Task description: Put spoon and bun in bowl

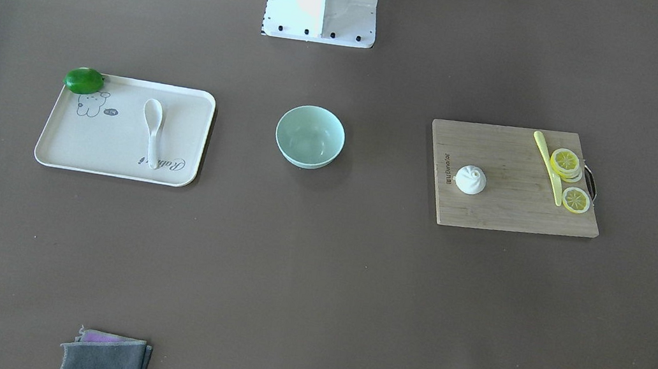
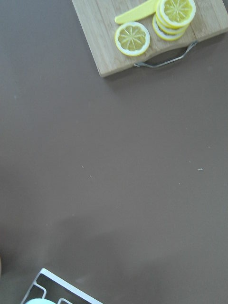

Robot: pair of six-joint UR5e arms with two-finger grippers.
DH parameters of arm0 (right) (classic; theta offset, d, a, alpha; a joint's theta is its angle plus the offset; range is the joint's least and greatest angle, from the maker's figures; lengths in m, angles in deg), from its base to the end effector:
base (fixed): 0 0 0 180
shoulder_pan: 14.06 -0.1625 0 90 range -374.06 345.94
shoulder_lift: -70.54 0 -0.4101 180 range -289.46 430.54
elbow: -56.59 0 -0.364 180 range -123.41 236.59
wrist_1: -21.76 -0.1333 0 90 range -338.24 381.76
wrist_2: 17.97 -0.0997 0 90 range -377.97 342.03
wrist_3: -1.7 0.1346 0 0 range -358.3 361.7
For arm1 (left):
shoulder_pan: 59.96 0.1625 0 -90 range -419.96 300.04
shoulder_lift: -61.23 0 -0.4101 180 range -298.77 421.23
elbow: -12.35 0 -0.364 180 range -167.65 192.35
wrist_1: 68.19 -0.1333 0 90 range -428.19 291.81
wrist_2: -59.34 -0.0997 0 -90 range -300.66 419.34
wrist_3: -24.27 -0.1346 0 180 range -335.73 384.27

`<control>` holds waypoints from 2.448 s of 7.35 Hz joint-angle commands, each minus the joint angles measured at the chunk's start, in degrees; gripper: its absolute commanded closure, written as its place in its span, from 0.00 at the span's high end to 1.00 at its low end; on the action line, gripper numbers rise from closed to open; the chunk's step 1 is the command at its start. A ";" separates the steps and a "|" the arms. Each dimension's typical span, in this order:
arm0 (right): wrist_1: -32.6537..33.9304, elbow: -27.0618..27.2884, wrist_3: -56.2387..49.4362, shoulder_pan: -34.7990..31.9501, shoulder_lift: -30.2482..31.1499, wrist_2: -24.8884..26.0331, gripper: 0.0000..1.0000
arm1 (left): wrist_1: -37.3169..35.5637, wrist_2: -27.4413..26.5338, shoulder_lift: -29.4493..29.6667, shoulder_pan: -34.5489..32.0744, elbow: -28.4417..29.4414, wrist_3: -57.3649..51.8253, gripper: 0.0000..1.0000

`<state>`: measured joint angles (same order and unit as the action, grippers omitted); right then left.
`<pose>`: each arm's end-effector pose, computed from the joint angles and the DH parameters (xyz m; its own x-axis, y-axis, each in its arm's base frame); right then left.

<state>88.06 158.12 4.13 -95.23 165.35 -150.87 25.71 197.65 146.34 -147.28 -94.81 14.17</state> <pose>-0.0299 -0.4639 0.5631 0.6760 -0.4165 0.6080 0.1038 0.8706 0.4810 -0.0121 -0.4425 0.5520 0.6366 0.4034 -0.6573 -0.1590 0.9026 0.3999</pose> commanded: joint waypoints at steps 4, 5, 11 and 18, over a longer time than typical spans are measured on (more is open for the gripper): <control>-2.40 2.69 28.26 10.20 -10.68 0.52 1.00 | 24.17 8.74 1.72 1.61 2.83 11.09 0.98; -2.31 4.71 33.73 14.33 -11.30 3.75 1.00 | 25.45 8.74 3.12 5.28 2.49 16.11 0.98; -1.70 8.52 52.07 45.64 -11.13 35.41 0.98 | 31.96 -2.95 3.40 17.18 3.01 32.33 0.99; -2.22 3.24 51.98 52.34 -13.06 39.38 0.59 | 32.05 -2.95 3.31 17.27 3.10 32.25 0.99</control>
<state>85.89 161.85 56.11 -43.31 152.41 -111.58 57.76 194.69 149.66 -130.01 -91.77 46.45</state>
